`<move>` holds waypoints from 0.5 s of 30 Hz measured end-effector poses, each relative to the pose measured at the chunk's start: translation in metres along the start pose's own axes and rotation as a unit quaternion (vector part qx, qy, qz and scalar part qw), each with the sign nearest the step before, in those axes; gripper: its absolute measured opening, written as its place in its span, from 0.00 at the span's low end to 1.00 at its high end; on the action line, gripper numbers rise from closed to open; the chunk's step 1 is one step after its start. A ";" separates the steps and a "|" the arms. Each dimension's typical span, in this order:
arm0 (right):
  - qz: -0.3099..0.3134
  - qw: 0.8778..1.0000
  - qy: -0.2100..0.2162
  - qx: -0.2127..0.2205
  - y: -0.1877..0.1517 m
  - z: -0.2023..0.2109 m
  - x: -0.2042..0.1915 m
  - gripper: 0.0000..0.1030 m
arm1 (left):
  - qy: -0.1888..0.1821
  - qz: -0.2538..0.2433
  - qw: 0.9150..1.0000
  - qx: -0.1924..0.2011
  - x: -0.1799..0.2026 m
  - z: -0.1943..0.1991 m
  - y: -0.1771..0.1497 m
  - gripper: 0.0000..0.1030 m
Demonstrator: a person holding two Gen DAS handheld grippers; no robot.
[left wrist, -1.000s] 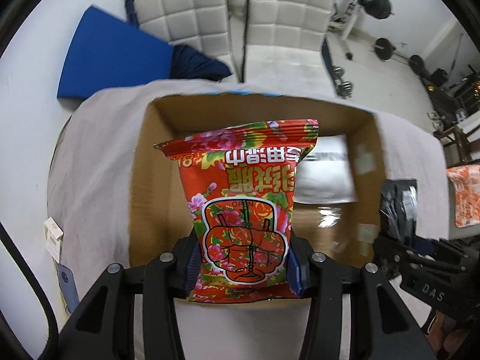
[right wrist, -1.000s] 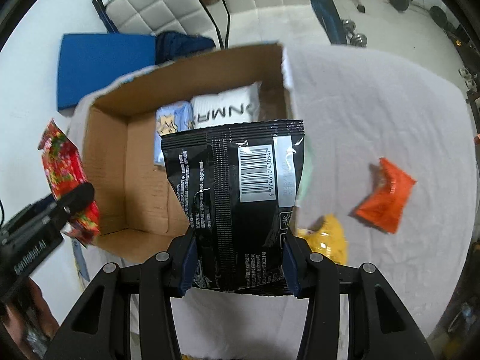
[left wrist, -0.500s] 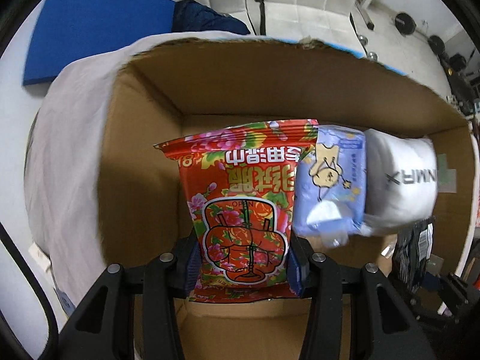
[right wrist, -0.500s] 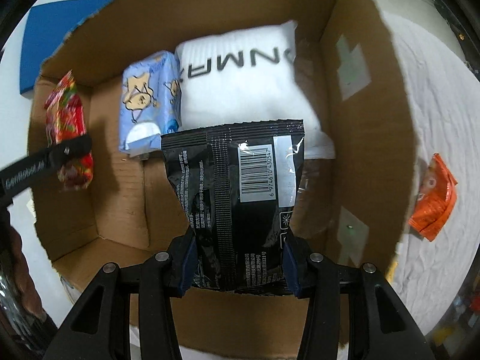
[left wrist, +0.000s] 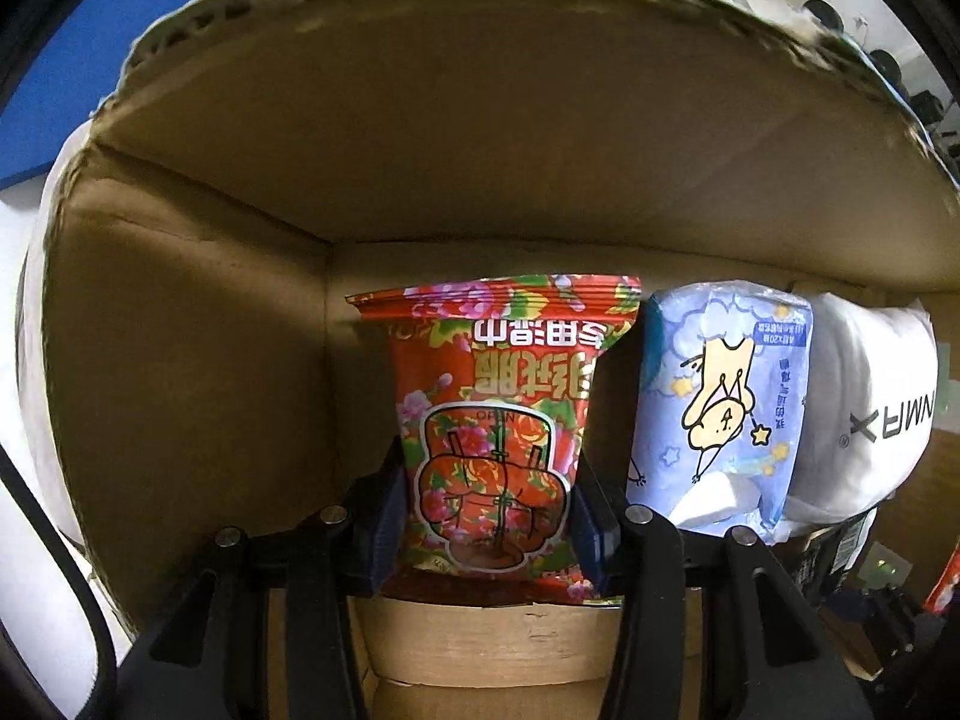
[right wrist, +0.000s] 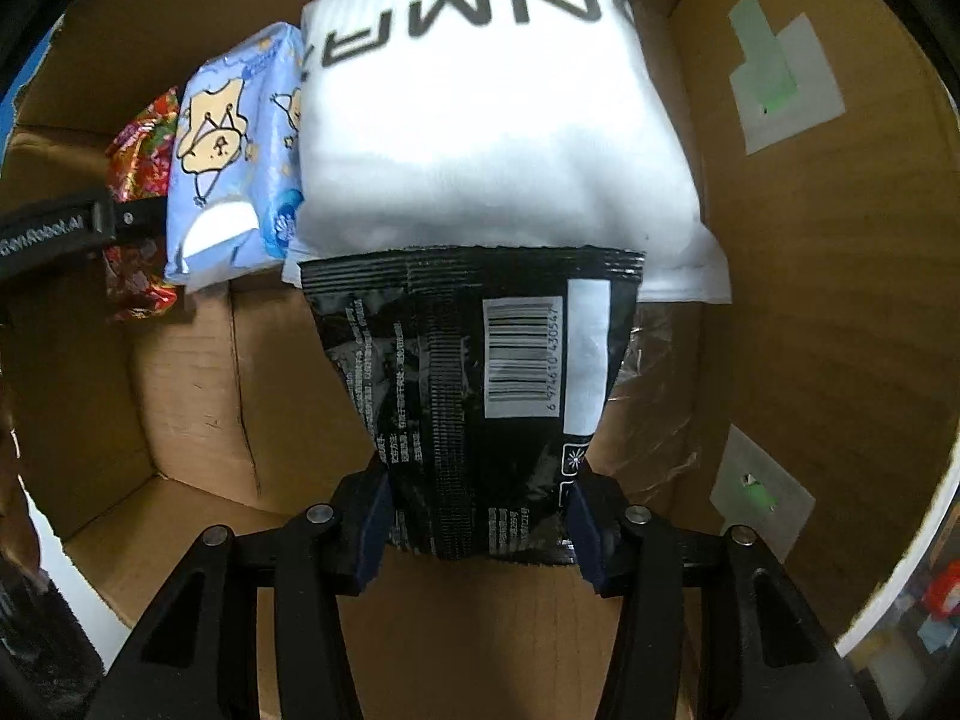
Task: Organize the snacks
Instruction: 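Carry both bags into the box and release them beside the other packs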
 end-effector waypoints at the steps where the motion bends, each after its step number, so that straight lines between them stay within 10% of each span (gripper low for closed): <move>1: -0.002 1.000 0.002 -0.002 0.002 -0.002 0.000 0.52 | -0.002 0.002 1.000 -0.002 0.001 0.001 0.000 0.43; 15: -0.003 1.000 0.014 0.004 -0.003 0.018 -0.007 0.79 | -0.010 0.012 1.000 -0.011 -0.009 0.017 0.008 0.46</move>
Point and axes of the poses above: each gripper's, at about its wrist camera, not at the fingertips, and z roughly against the way its jaws point, x to its right, y to its top, the point moved 2 cm from there along -z, roughly the way its jaws point, and after that the axes turned 4 degrees about -x, right-handed, at the moved point
